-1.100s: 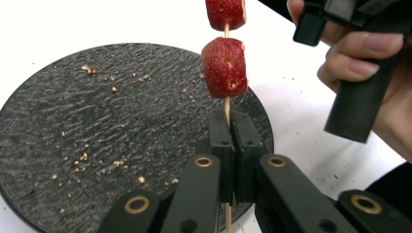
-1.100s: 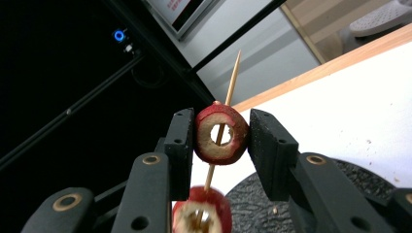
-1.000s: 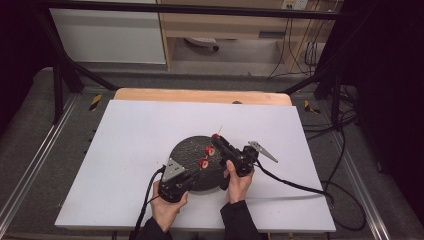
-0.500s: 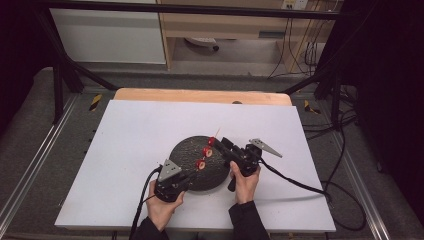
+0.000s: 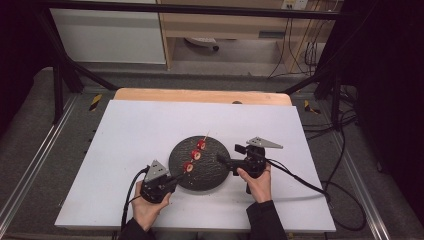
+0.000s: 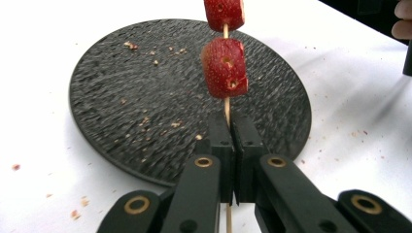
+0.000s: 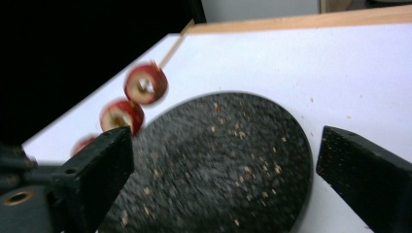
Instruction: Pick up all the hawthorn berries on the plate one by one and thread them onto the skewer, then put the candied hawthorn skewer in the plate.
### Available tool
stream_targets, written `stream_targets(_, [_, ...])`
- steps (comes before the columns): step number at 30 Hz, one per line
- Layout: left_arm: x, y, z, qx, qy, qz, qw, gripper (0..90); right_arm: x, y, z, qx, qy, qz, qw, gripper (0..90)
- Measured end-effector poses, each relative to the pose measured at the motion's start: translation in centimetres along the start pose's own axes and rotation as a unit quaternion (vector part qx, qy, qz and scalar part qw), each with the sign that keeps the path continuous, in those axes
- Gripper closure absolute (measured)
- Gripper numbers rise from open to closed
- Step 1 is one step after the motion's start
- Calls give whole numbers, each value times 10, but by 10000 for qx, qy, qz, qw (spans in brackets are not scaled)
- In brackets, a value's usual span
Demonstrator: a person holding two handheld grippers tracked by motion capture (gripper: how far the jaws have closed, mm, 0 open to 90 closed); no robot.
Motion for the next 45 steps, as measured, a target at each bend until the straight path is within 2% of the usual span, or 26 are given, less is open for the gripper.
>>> stream_targets(2, [-1, 2, 3, 21, 42, 27, 10000, 883, 1, 2, -2, -7, 154, 121, 9998, 55])
stream_targets(9, [-5, 8, 10, 54, -78, 137, 9999, 883, 9, 12, -15, 89, 486, 645, 9967, 12])
stream_targets(13, [-8, 11, 13, 83, -133, 216, 9996, 883, 16, 21, -23, 196, 697, 910, 9932, 6])
stream_targets(17, [-12, 11, 16, 110, -196, 326, 9992, 883, 23, 30, -32, 262, 776, 1096, 9906, 6])
stream_targets(22, [-22, 12, 20, 106, -326, 412, 9986, 883, 32, 45, -43, 141, 836, 1142, 9898, 6])
stream_targets(26, [-29, 10, 22, 110, -375, 482, 9981, 883, 37, 54, -49, 208, 875, 1253, 9880, 6])
stream_targets(34, [-39, 0, 23, 192, -456, 716, 9962, 883, 44, 72, -58, 234, 908, 1296, 9871, 7])
stream_targets(40, [-48, -9, 21, 202, -545, 862, 9946, 883, 48, 79, -62, 249, 972, 1370, 9855, 6])
stream_targets(45, [-54, -19, 20, 200, -619, 1011, 9927, 883, 50, 81, -64, 311, 1084, 1472, 9827, 6])
Point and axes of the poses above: each handheld gripper's, and its own axes: y roughly backward along the jaws, x roughly out of its underside, z roughly to its left, the point moved 1 cm from there along -y, roughly forward along the jaws, and after that the axes turned 9 degrees about -z, right-handed, at the moved point
